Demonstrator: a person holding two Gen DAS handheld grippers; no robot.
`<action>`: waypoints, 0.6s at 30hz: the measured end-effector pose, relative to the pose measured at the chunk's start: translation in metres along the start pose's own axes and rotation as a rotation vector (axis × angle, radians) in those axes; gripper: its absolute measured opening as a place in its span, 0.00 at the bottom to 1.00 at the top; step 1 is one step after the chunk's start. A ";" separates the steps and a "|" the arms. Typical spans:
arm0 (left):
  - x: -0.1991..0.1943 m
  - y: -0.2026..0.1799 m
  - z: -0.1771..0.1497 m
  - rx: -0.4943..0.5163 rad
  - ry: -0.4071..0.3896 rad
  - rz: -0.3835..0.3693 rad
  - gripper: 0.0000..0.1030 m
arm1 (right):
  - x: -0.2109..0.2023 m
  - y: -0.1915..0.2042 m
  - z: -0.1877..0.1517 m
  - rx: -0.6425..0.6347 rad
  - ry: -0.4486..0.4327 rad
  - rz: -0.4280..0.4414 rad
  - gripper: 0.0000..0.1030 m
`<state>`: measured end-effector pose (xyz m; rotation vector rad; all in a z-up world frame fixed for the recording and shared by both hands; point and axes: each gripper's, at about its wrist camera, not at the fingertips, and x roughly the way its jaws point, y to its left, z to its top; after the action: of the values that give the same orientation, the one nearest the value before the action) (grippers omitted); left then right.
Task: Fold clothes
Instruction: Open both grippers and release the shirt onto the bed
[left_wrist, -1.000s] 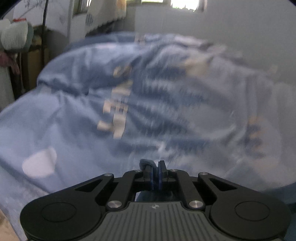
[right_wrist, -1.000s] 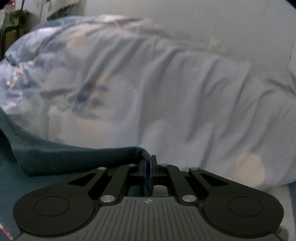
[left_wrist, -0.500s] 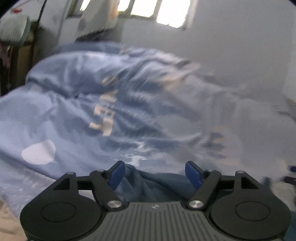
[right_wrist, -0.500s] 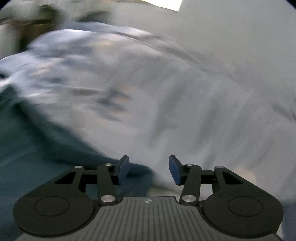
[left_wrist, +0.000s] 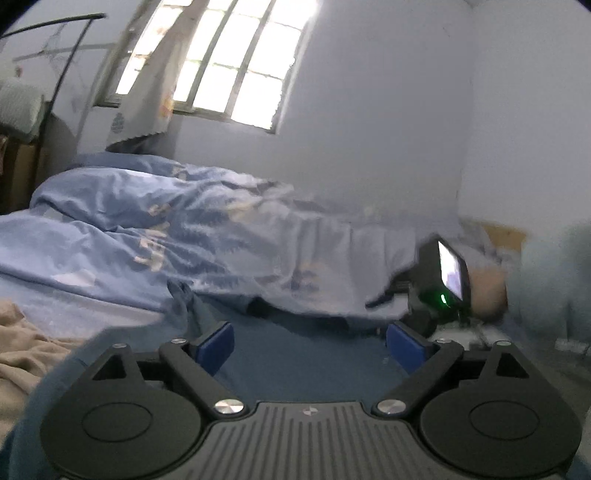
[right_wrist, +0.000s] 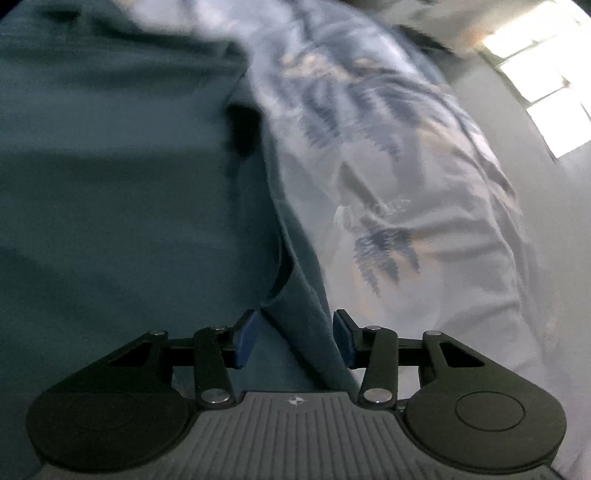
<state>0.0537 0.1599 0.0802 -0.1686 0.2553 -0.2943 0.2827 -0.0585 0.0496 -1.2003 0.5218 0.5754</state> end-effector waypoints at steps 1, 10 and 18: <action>0.004 -0.002 -0.004 0.013 0.014 0.016 0.89 | 0.005 0.000 0.002 -0.043 0.016 0.001 0.43; 0.019 -0.002 -0.012 -0.010 0.079 0.009 0.89 | 0.048 -0.010 0.016 -0.168 0.083 0.064 0.36; 0.011 0.005 -0.011 -0.048 0.075 0.012 0.89 | 0.078 -0.085 0.020 0.238 0.178 -0.453 0.20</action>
<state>0.0619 0.1597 0.0665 -0.2036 0.3377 -0.2833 0.3983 -0.0508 0.0639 -1.0993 0.4345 0.0179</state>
